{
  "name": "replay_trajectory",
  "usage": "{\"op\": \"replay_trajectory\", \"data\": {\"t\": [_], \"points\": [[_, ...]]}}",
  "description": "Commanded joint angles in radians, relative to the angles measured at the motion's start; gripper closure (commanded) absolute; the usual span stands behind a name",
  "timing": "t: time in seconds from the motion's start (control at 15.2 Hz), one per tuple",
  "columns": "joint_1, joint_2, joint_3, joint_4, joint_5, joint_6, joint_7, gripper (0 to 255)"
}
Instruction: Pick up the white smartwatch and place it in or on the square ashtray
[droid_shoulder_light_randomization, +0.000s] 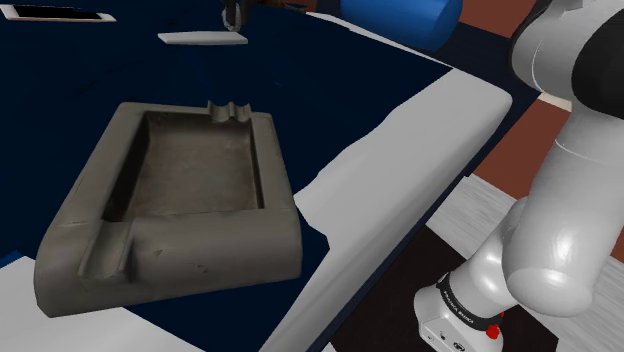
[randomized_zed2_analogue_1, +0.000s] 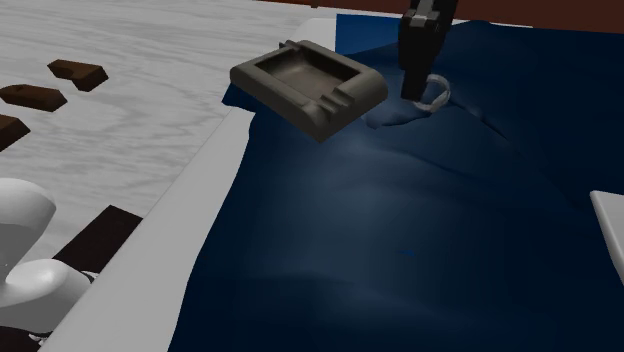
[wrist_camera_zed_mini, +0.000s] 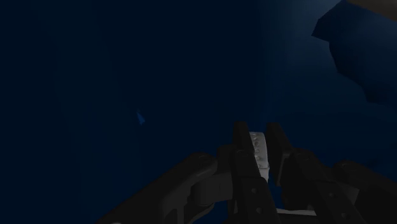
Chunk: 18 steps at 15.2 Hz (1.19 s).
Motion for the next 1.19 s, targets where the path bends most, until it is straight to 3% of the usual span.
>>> {"op": "replay_trajectory", "data": {"t": [0.0,0.07,0.59,1.12], "points": [[0.017,0.03,0.001,0.075,-0.016,-0.047,0.001,255],[0.024,0.042,0.0,0.103,-0.022,-0.064,0.002,255],[0.082,-0.11,0.056,-0.102,0.03,-0.012,0.157,255],[0.184,-0.157,0.128,-0.153,0.037,-0.016,0.336,255]]}}
